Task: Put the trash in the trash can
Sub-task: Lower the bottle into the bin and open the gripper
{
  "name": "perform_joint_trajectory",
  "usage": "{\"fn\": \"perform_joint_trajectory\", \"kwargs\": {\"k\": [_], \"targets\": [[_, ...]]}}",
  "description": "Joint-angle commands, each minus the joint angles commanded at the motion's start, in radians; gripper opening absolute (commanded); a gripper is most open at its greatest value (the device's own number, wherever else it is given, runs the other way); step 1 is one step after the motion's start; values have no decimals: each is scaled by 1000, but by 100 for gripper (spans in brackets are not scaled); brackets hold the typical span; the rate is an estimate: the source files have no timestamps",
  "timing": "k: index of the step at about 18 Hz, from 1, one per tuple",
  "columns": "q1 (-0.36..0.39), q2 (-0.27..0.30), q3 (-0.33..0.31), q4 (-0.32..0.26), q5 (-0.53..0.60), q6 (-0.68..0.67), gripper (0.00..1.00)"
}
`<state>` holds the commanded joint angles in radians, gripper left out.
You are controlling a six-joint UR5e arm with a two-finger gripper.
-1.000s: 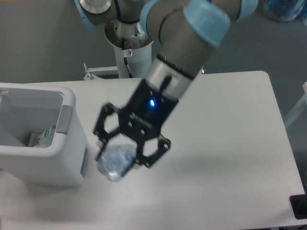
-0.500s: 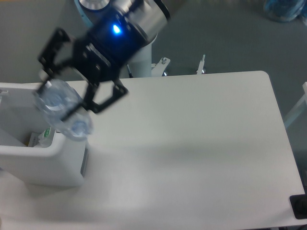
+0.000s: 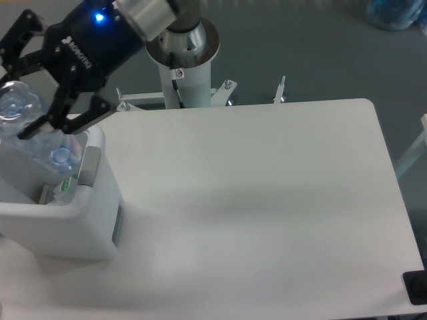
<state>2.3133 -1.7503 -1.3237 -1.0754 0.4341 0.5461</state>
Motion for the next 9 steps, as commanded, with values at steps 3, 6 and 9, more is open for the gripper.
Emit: {"fn": "perform_joint_trajectory", "kwargs": {"k": [3,6,9], "targets": [[-21,5,-43,3,2,20,45],[-22,6,-61,3,2,44,64],[-22,6,-71,3,5,55,100]]}}
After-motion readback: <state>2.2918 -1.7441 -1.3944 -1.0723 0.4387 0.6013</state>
